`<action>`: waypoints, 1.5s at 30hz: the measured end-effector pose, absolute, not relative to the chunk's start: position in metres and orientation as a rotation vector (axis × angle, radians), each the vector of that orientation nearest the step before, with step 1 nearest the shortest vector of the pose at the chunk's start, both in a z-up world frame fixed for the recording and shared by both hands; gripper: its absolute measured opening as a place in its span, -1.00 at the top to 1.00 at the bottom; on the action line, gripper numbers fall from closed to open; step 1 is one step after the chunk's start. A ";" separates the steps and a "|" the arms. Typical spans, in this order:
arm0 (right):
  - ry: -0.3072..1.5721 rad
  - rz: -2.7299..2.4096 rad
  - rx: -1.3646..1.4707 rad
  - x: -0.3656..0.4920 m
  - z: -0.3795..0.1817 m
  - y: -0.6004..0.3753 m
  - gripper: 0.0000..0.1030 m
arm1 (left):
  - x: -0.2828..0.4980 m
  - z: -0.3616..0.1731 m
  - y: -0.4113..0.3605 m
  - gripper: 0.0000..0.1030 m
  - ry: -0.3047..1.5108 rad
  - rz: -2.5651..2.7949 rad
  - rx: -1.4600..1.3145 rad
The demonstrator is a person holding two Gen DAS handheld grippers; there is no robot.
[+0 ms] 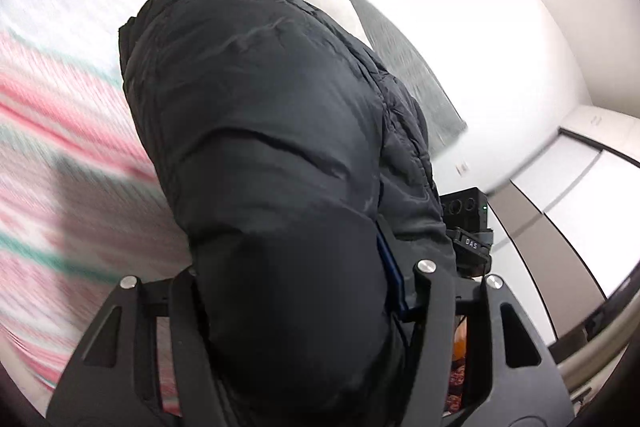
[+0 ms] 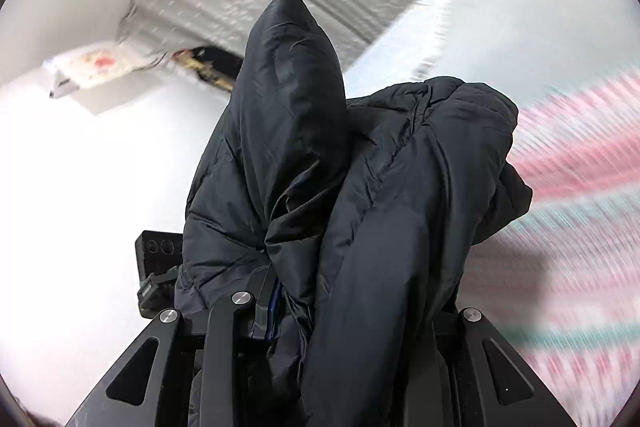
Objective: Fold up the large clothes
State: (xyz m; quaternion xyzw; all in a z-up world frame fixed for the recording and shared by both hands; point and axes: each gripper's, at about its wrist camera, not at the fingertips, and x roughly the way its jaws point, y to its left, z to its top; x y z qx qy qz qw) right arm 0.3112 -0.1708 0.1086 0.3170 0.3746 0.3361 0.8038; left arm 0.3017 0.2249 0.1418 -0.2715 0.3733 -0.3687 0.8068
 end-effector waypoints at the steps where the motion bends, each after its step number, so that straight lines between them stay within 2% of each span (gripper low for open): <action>1: 0.800 0.734 0.664 0.333 0.118 -0.153 0.42 | 0.315 0.152 0.243 -0.13 0.781 -0.763 -0.578; 7: 0.809 0.782 0.534 0.446 0.164 -0.040 0.42 | 0.390 0.186 0.342 -0.13 0.692 -0.632 -0.576; 10: 0.808 0.800 0.469 0.498 0.171 0.012 0.42 | 0.426 0.180 0.379 -0.13 0.650 -0.576 -0.597; 13: 0.804 0.797 0.415 0.546 0.165 0.060 0.42 | 0.464 0.151 0.408 -0.13 0.633 -0.508 -0.636; 19: 0.855 0.761 0.424 0.630 0.095 0.116 0.42 | 0.519 0.043 0.458 -0.19 0.672 -0.386 -0.758; 21: 0.919 0.688 0.442 0.652 0.052 0.117 0.39 | 0.535 -0.005 0.457 -0.34 0.762 -0.319 -0.769; 22: 0.981 0.623 0.430 0.659 0.018 0.118 0.34 | 0.541 -0.027 0.456 -0.46 0.797 -0.302 -0.768; 23: 1.025 0.581 0.408 0.665 -0.004 0.123 0.13 | 0.541 -0.043 0.457 -0.59 0.785 -0.326 -0.781; 25: 1.050 0.572 0.441 0.665 -0.045 0.122 -0.01 | 0.533 -0.058 0.458 -0.61 0.737 -0.371 -0.823; 28: 1.038 0.596 0.511 0.659 -0.058 0.110 -0.08 | 0.532 -0.052 0.458 -0.64 0.743 -0.363 -0.794; 31: 1.039 0.542 0.482 0.658 -0.048 0.104 -0.24 | 0.526 -0.025 0.455 -0.72 0.780 -0.284 -0.729; 41: 1.014 0.511 0.319 0.600 0.036 0.067 -0.25 | 0.476 0.065 0.451 -0.73 0.806 -0.042 -0.462; 45: 0.986 0.485 0.299 0.568 0.075 0.039 -0.33 | 0.447 0.093 0.432 -0.84 0.803 0.000 -0.385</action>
